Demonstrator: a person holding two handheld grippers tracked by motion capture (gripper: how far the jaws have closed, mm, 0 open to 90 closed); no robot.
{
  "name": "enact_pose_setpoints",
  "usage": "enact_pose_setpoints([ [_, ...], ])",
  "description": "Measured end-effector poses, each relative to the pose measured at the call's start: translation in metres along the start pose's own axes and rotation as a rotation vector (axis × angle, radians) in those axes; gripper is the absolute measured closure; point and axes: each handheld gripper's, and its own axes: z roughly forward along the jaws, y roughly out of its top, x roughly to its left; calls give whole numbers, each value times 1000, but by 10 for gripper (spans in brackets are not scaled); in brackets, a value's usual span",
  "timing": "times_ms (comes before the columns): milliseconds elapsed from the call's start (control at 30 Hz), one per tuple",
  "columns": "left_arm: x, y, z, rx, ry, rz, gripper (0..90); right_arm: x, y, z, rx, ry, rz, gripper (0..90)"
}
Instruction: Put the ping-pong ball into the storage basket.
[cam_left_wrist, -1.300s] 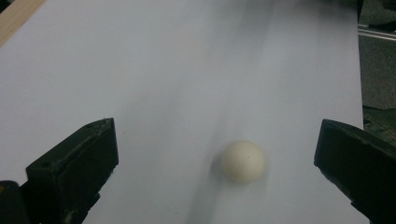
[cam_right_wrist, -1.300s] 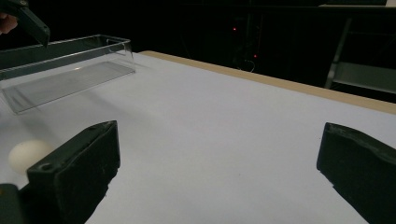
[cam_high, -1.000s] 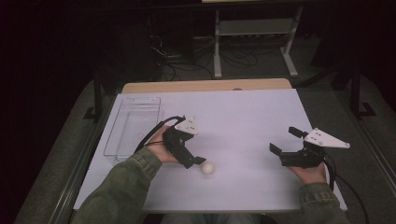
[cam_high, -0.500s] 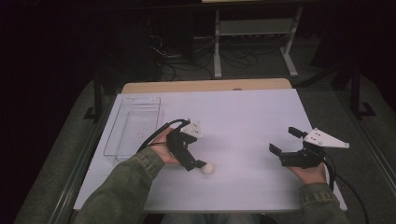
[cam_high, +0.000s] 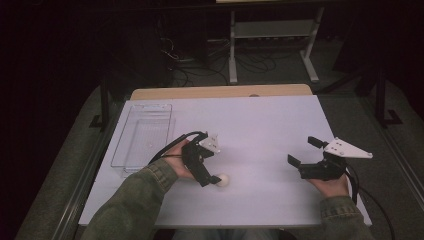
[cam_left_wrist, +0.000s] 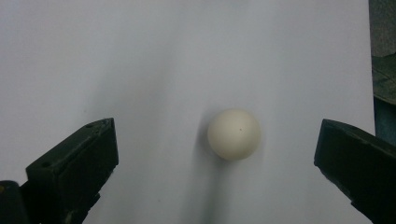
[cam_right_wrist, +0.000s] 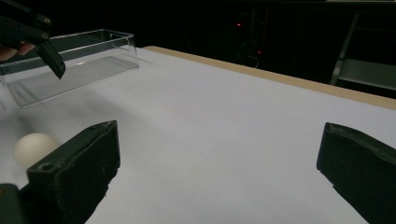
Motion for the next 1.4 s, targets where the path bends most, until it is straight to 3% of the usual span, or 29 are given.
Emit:
enact_pose_setpoints([
  [500, -2, -1, 11, 17, -3, 8, 0, 1, 0, -1, 1, 2, 2, 0],
  [833, -5, -3, 25, 44, -5, 34, 0, 1, 0, -1, 2, -5, 3, 0],
  [1400, -7, -5, 41, 47, -36, 39, 30, 0, 0, -2, -4, -2, 9, 0],
])
